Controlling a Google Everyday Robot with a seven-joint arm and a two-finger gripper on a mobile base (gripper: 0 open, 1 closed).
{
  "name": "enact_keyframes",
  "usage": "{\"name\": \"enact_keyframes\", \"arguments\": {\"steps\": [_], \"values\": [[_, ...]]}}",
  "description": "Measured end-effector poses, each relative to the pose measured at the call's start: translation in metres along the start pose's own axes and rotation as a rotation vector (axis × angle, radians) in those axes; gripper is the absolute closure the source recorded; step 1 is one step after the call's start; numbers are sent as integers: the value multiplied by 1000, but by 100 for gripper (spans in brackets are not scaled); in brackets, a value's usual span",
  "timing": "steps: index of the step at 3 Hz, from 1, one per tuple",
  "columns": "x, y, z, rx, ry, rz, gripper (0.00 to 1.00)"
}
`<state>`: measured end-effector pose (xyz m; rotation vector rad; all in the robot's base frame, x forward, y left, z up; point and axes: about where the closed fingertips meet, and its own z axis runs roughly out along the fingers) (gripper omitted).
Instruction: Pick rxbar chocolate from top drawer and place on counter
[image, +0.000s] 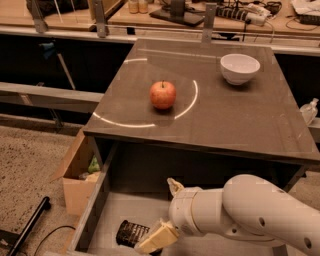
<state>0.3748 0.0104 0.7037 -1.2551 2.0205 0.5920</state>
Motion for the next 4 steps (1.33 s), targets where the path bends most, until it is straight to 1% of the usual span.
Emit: {"name": "enact_keyframes", "arguments": {"steps": [1,3,4], "values": [[3,-3,16,22,-13,-23,0],[8,-19,56,117,-65,-62,0],[20,-18,69,131,-50,-94,0]]}}
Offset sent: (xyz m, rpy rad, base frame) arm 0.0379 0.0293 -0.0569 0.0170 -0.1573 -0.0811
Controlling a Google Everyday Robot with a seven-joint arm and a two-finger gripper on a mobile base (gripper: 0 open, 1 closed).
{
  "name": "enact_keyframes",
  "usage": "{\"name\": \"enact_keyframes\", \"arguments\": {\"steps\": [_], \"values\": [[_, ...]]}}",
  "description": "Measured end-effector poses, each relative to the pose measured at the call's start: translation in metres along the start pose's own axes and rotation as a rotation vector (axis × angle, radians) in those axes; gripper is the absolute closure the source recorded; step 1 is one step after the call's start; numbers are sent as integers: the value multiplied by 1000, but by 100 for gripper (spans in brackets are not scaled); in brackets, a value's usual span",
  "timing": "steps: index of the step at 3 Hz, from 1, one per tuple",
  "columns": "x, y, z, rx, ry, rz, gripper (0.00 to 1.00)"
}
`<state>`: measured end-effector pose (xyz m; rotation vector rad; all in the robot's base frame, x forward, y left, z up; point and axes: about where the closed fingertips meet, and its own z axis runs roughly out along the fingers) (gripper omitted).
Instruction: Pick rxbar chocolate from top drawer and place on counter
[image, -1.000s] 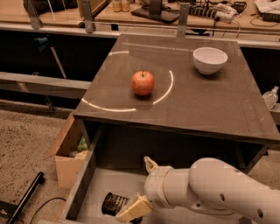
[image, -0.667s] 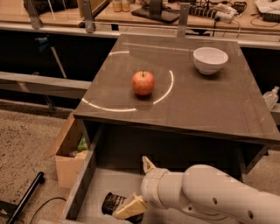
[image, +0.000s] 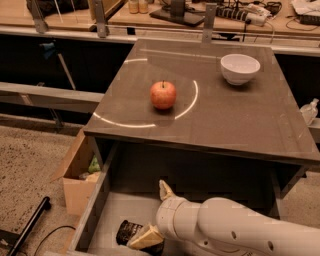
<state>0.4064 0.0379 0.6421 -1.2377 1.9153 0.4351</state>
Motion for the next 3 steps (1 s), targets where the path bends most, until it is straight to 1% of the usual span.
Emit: {"name": "enact_keyframes", "arguments": {"steps": [1,3], "values": [[12,7,3,-5,22,-23,0],[23,20,14,-15,47,-85,0]]}}
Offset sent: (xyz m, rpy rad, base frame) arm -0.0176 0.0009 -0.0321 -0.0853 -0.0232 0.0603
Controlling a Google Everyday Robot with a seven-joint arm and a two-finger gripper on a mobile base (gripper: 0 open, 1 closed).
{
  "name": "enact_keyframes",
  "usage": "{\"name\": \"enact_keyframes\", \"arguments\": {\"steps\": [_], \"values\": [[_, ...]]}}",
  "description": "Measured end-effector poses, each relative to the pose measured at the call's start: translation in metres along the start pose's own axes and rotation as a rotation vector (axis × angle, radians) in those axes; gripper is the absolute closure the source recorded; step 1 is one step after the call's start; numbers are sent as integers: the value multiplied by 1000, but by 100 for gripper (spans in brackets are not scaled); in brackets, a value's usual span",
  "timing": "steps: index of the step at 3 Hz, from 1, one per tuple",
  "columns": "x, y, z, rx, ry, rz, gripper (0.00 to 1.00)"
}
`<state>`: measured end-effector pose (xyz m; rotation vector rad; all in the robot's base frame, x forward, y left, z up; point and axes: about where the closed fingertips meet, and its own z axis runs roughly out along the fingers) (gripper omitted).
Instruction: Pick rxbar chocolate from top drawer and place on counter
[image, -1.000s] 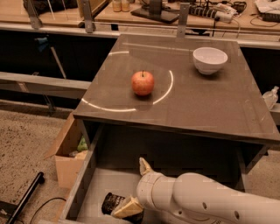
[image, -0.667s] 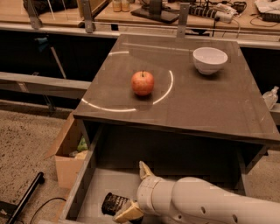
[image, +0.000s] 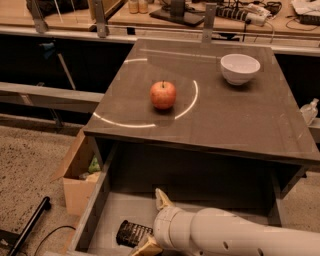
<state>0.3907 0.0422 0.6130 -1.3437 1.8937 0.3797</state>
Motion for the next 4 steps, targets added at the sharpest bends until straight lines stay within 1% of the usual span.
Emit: {"name": "enact_keyframes", "arguments": {"steps": [1,3,4], "values": [[4,4,6,-5,8,-12,15],[8,8,9,-27,20,-17,61],[7,8,8,-27,20,-16,84]]}}
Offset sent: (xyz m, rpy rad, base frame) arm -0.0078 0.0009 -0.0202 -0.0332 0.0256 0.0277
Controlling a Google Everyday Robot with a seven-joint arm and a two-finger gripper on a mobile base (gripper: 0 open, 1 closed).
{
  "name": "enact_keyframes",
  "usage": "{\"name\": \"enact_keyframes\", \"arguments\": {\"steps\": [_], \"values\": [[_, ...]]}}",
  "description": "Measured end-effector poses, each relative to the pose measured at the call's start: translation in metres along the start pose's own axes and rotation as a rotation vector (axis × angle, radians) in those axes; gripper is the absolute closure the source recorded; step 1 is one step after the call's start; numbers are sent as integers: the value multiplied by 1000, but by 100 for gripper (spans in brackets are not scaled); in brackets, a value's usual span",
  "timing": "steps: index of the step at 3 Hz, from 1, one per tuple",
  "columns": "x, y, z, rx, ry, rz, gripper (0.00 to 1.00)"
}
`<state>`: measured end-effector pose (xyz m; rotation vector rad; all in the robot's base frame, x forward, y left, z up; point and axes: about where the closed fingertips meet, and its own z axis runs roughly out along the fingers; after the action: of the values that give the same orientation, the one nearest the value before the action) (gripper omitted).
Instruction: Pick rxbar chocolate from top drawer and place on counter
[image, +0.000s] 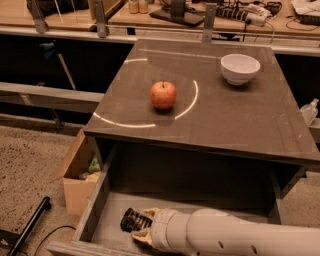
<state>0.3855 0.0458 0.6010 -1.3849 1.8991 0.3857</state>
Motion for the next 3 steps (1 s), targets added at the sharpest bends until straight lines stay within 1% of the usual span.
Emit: {"name": "enact_keyframes", "arguments": {"steps": [1,2,3], "values": [[-10,-7,-5,-11,-12,11,100],[-27,-30,-30,-11,-29,1,100],[-50,-45,-58,-28,-55,-32,100]]}}
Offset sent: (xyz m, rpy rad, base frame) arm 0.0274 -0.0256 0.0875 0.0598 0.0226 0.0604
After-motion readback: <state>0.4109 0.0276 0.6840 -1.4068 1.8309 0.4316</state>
